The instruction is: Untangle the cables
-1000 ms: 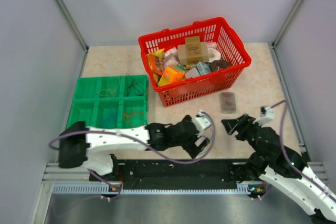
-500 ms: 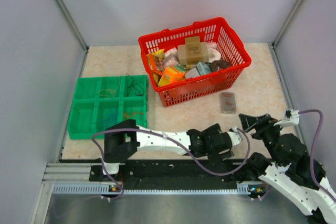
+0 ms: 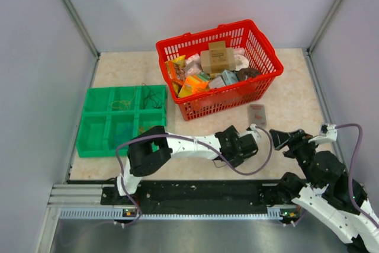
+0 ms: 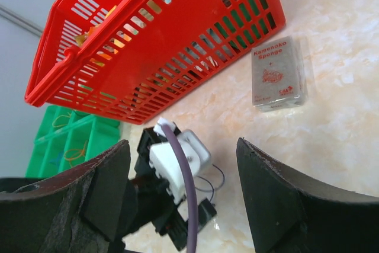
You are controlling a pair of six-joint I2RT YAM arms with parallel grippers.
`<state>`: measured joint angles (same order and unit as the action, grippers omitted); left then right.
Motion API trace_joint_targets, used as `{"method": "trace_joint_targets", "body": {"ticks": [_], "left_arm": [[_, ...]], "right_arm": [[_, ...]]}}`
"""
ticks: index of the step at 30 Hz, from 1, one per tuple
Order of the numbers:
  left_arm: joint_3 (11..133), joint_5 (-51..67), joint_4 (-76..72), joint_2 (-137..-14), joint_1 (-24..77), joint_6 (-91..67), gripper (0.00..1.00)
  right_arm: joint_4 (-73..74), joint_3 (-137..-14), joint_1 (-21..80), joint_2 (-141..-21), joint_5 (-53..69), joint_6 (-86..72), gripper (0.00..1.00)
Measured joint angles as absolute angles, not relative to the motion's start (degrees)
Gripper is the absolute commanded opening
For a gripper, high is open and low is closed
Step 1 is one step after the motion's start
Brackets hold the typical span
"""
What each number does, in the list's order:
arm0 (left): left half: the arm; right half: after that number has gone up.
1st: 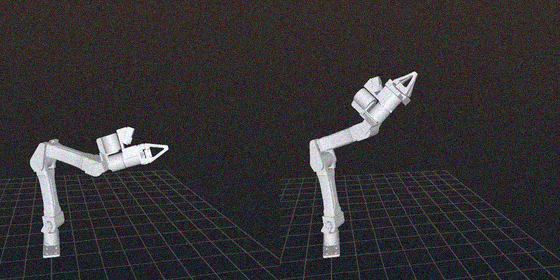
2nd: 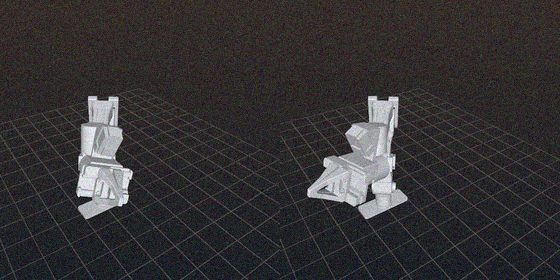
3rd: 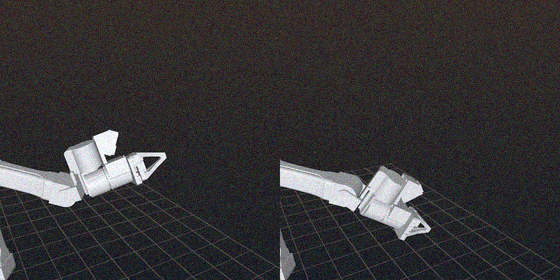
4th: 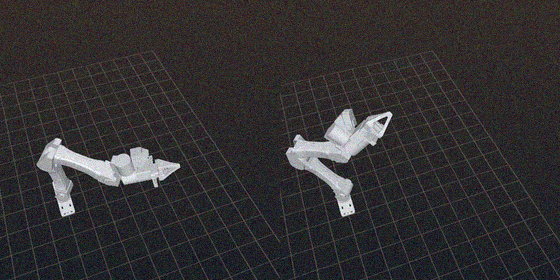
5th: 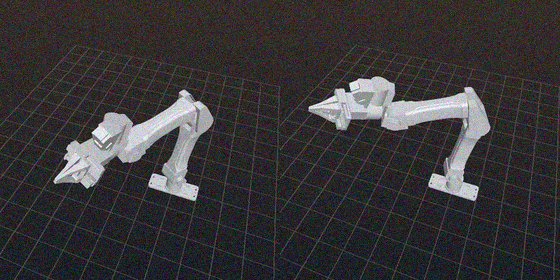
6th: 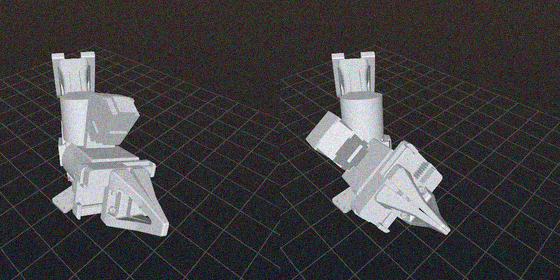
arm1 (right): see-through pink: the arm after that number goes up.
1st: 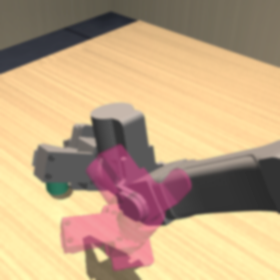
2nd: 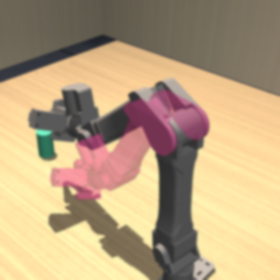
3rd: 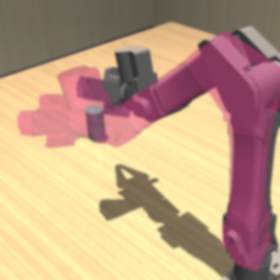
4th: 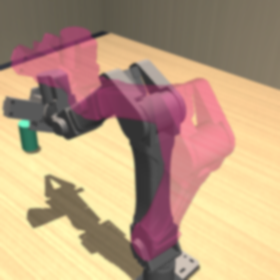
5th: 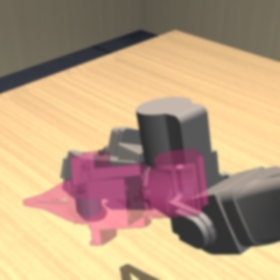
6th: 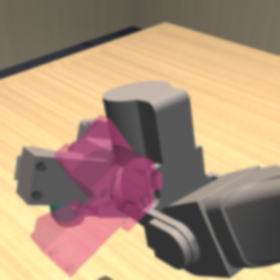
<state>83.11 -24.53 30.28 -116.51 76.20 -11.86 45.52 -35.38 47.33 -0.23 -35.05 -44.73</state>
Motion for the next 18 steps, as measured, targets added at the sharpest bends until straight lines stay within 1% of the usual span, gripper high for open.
{"method": "trace_joint_targets", "body": {"ticks": [2,5,6,7,8,12,14,17,18], "left_arm": [[82.6,-24.1,30.3,-116.2,74.3,-12.3,0.98],[82.2,-23.2,30.5,-116.0,73.2,-13.0,0.93],[82.1,-22.5,30.5,-115.9,73.1,-13.5,0.88],[81.9,-21.6,30.4,-115.8,72.9,-13.9,0.83],[81.4,-20.2,30.2,-115.5,72.5,-14.6,0.75],[77.9,-14.7,29.1,-113.3,70.1,-18.0,0.37],[75.5,-12.8,28.6,-111.7,68.9,-19.2,0.24],[72.0,-11.4,28.6,-108.5,67.9,-20.6,0.09],[70.7,-11.1,28.5,-107.0,67.9,-20.9,0.06]], "right_arm": [[45.5,-35.4,47.3,-0.2,-35.0,-44.6,0.72],[45.5,-35.4,47.3,-0.2,-35.0,-44.7,0.72],[45.5,-35.4,47.3,-0.2,-35.0,-44.7,0.72],[45.5,-35.4,47.3,-0.2,-35.0,-44.7,0.72],[45.5,-35.4,47.3,-0.2,-35.0,-44.7,0.72],[45.5,-35.4,47.3,-0.2,-34.9,-44.7,0.72],[45.5,-35.4,47.3,-0.2,-34.8,-44.7,0.73],[45.5,-35.3,47.3,-0.2,-34.8,-44.8,0.73],[45.5,-35.3,47.3,-0.2,-34.8,-44.8,0.73]]}}
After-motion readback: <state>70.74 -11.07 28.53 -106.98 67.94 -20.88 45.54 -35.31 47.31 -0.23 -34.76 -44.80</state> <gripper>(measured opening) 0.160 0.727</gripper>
